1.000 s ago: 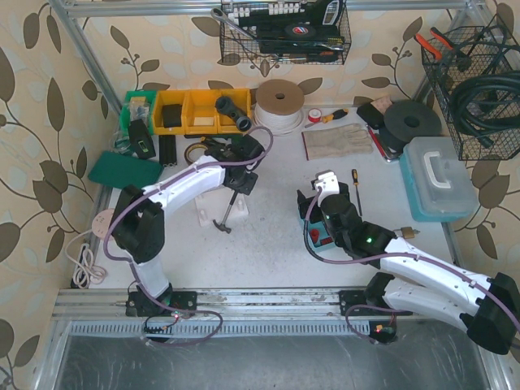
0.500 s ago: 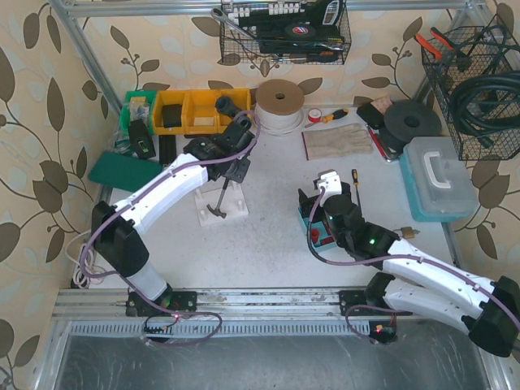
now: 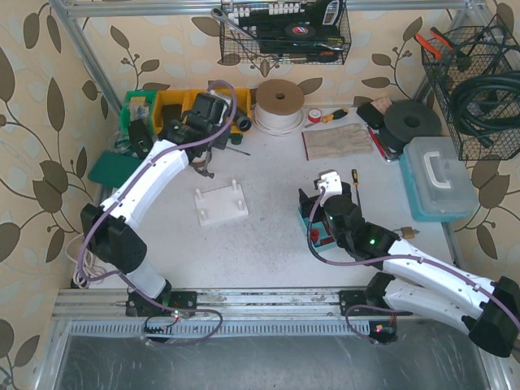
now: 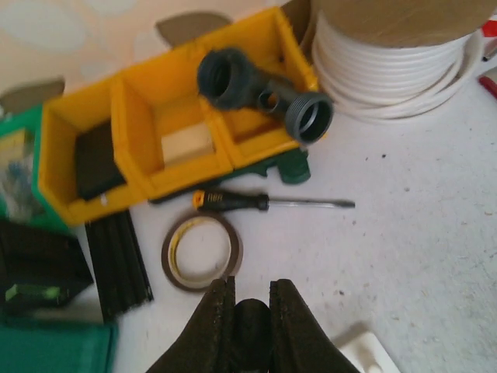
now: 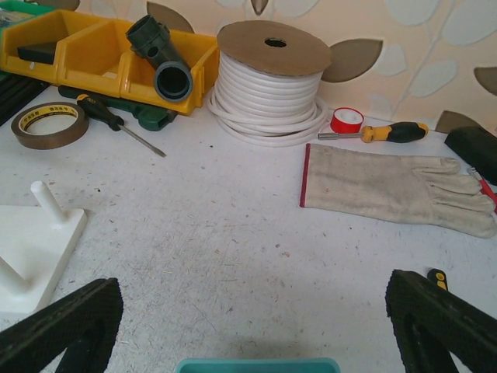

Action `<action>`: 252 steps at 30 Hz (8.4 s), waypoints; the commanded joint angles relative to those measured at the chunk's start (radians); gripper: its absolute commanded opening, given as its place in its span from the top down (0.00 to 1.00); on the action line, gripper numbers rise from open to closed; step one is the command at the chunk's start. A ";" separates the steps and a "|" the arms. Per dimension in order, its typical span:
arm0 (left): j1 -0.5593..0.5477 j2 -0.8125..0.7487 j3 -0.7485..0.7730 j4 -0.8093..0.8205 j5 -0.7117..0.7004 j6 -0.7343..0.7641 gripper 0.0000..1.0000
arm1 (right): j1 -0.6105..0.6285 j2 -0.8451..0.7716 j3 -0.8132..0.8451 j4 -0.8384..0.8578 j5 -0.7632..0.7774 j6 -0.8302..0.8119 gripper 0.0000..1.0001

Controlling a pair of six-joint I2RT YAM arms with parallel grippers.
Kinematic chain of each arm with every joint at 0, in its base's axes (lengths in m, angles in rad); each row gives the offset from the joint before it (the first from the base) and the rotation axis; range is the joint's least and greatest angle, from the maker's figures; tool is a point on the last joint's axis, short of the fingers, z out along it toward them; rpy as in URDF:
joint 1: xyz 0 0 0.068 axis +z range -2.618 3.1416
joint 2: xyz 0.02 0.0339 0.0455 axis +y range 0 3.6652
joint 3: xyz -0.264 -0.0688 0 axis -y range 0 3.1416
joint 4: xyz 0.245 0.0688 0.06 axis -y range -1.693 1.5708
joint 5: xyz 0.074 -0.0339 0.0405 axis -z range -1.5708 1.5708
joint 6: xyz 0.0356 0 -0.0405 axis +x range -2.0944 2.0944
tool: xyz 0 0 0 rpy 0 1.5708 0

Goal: Install the large spring

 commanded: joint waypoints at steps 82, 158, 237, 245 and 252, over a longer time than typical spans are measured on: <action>-0.324 -0.307 -0.593 0.410 0.389 -0.121 0.49 | -0.421 0.020 0.114 -0.586 -0.544 0.262 0.41; -0.742 0.347 0.043 -0.036 0.248 0.036 0.49 | -0.683 0.289 0.185 -0.491 -0.772 0.036 0.57; -0.647 0.530 0.391 -0.299 0.283 0.067 0.86 | -0.990 0.046 -0.054 -0.295 -0.686 0.237 0.53; -0.643 0.473 0.500 -0.354 0.231 0.071 0.90 | -0.991 0.026 -0.057 -0.301 -0.670 0.242 0.51; -0.596 0.372 0.534 -0.458 0.141 0.042 0.94 | -0.991 0.015 -0.054 -0.303 -0.696 0.228 0.39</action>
